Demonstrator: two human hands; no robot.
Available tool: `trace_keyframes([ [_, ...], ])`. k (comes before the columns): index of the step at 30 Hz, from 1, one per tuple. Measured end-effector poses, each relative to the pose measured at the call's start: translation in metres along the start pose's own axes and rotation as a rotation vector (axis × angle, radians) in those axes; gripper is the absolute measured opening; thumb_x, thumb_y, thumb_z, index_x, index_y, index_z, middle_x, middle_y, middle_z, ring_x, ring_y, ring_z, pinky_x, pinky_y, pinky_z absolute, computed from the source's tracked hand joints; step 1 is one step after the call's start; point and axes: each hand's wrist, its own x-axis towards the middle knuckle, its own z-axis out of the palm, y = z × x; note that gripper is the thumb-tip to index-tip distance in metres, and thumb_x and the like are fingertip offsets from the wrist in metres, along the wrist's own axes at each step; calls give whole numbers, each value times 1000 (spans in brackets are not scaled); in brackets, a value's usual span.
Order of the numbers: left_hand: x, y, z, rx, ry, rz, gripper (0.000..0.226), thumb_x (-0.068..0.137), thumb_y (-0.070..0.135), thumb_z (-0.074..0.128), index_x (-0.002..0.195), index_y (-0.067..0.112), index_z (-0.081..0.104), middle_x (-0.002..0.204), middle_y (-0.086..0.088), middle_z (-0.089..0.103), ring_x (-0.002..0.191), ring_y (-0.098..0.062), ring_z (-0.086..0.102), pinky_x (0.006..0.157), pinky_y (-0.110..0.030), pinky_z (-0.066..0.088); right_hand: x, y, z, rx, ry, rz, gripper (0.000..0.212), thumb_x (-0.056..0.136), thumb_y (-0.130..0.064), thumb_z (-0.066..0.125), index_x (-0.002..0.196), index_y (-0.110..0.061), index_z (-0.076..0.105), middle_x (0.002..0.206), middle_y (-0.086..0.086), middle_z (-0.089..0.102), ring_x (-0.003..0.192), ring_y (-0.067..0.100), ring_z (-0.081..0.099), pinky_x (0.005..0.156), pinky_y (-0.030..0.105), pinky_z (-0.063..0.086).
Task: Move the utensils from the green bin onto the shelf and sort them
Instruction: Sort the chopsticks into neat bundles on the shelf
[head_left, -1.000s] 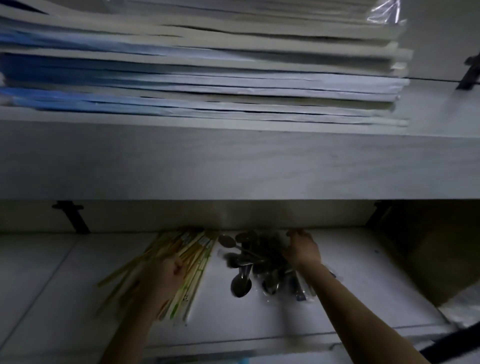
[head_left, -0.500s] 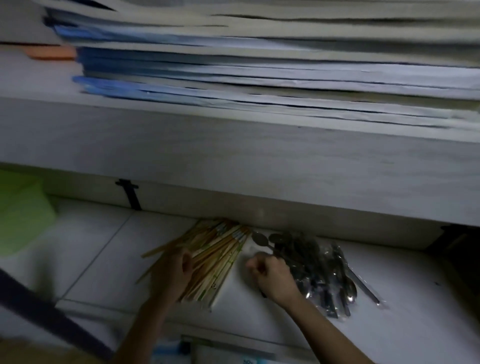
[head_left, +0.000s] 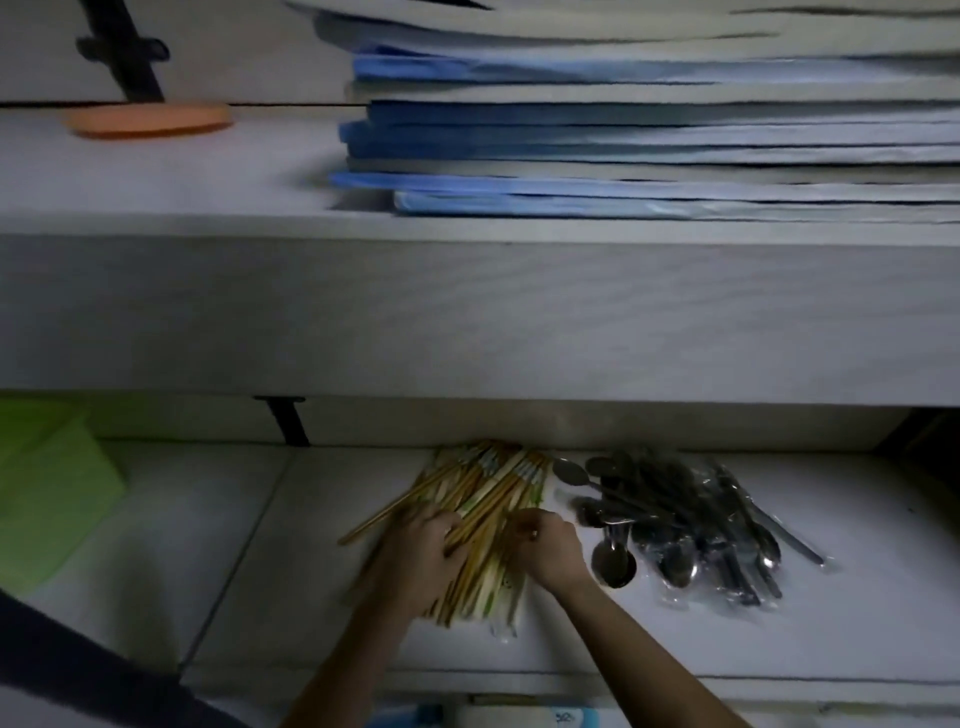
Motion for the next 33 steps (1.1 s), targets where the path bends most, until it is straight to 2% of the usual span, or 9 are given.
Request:
trace_keyframes([
  [6,6,0,5,133,9,70,39,87,47,53,120,27,56,123,6,56,116,-16,47,98,-31,40,0,-5,15,-35,32,114,24,88,-20,54,105,-14,68,109,10,68,101,27,64,93,39,51],
  [11,9,3,0,129,29,96,29,88,42,55,109,23,61,104,4,65,98,-15,58,81,-25,43,0,-12,22,57,93,194,24,89,-22,54,108,-13,66,107,10,68,98,26,65,92,39,53],
  [17,11,7,-1,3,-35,87,20,86,34,59,104,23,61,97,7,66,81,-5,52,66,-10,28,1,-18,34,143,144,257,36,86,-37,60,114,-15,61,112,7,67,102,23,64,94,38,51],
  [20,10,11,-1,-74,-109,67,6,87,29,59,85,23,60,72,11,57,68,-4,50,54,-11,30,5,-23,36,96,150,268,35,87,-43,58,107,-14,62,106,7,67,97,22,65,90,34,53],
  [23,10,14,3,-142,-169,57,29,87,24,58,61,28,44,57,12,48,55,-2,46,50,-13,30,9,-26,35,34,138,286,23,89,-40,55,80,-19,58,93,5,63,84,18,61,78,28,52],
  [25,10,15,6,-213,-223,39,29,87,23,58,60,28,46,59,11,51,56,-2,49,51,-14,34,14,-26,33,-30,128,299,24,89,-38,55,77,-18,54,91,6,60,85,20,60,77,29,50],
  [28,11,14,9,-251,-266,18,28,87,20,56,61,28,50,64,10,55,62,-5,53,56,-17,39,21,-27,30,-95,100,310,25,88,-34,55,96,-11,61,92,6,57,96,23,62,81,30,52],
  [31,13,11,11,-283,-240,5,31,86,14,56,57,25,49,63,8,53,63,-8,51,61,-23,43,25,-29,29,-155,83,320,31,90,-36,51,103,-10,61,91,4,55,90,21,60,75,28,48],
  [33,14,10,10,-338,-206,3,23,86,11,55,68,24,59,70,8,56,69,-8,52,65,-22,46,27,-29,26,-175,77,328,29,92,-32,48,105,-10,60,91,4,54,84,19,55,73,27,46],
])
